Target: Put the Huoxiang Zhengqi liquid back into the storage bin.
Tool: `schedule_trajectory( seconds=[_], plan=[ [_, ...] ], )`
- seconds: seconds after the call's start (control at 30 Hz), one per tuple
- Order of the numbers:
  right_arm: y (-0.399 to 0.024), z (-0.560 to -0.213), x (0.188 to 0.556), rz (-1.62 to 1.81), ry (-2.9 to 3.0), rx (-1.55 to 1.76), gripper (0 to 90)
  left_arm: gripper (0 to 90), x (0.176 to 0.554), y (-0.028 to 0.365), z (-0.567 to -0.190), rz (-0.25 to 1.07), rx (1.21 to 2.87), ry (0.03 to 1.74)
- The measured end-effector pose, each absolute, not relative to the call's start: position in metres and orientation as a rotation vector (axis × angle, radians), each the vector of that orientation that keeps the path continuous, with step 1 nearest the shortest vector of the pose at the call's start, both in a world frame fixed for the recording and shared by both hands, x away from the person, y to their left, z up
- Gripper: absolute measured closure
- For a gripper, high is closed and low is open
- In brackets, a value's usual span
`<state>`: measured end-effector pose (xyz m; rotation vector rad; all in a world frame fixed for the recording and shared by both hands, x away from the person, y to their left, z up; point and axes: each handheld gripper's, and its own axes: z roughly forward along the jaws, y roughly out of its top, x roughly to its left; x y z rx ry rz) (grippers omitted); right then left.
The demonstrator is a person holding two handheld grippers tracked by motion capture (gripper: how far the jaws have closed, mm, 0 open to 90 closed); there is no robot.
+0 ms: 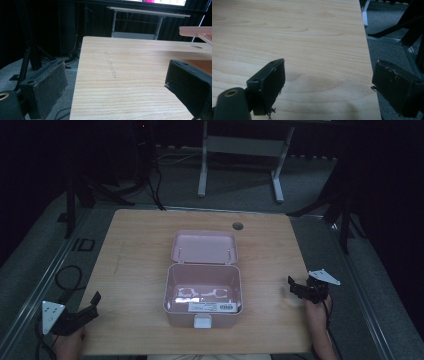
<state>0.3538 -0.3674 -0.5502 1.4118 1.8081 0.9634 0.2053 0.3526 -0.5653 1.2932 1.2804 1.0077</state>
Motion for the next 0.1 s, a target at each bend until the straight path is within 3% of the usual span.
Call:
schedule_trajectory(
  seconds=[0.1],
  plan=[
    [-0.3669,-0.551,0.3543,0.956,1.817,1.413,11.3,4.0,0.2053,0.3526,-0.5654,1.007,1.292,1.28]
  ],
)
